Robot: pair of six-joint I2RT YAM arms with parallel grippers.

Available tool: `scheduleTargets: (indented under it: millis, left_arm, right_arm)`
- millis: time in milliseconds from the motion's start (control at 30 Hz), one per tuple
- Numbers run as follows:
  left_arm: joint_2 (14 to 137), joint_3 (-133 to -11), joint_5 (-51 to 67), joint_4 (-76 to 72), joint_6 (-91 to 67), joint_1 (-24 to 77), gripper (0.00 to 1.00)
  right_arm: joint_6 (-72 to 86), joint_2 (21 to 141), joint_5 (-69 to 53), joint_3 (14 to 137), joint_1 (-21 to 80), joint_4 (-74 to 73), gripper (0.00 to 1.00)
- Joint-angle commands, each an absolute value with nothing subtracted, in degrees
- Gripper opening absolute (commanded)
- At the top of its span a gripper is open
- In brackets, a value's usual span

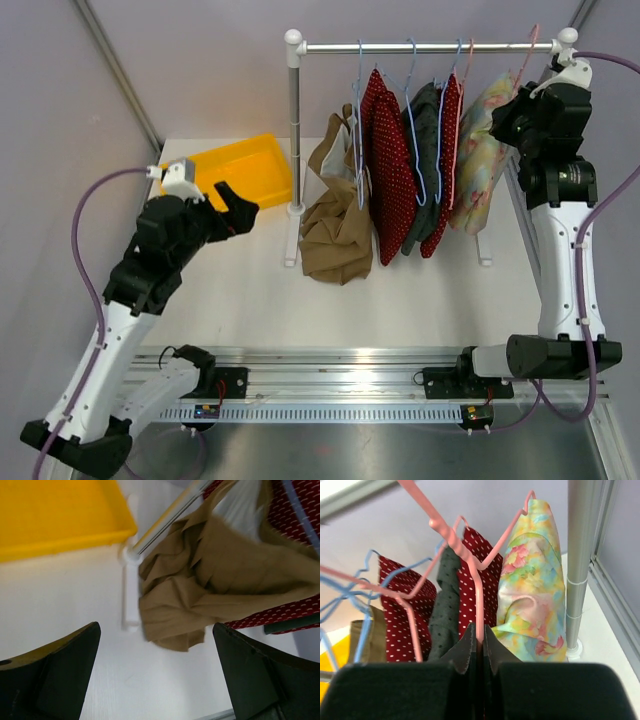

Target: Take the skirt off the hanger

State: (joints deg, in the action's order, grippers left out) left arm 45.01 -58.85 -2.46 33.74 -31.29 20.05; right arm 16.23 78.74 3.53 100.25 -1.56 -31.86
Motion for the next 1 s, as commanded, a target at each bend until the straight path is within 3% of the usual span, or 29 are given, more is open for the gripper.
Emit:
scheduleTargets:
  millis: [0,167,233,533,967]
  left_arm:
    - [52.79,-74.14,-3.78,29.27,-25.15,24.94,0.99]
    - [70.20,-98.63,-5.18,35.75,-17.42,39.70,0.99]
    - [73.81,-102.55,-8.51,36.74,-16.01,46.62,0.99]
    - [76.99,-91.60,4.57,14.52,-10.21,67.12,0.99]
    - [89.90,-94.29,-11.40,7.65,-5.80,84.19,0.99]
  right_arm:
    - [14.50,73.40,3.43,106.17,-1.67,-30.14,0.00]
    - [15.90,69.10,1.50,107.05,-1.67,-34.44,0.00]
    - [17.05,66.81,0.44,104.78,-1.67,-35.15,0.00]
    - [19.16,57.75,-3.25,103.96,-1.67,-43.94,0.00]
    - [26.89,52.39,-9.66,108.02,-1.67,-50.79,0.00]
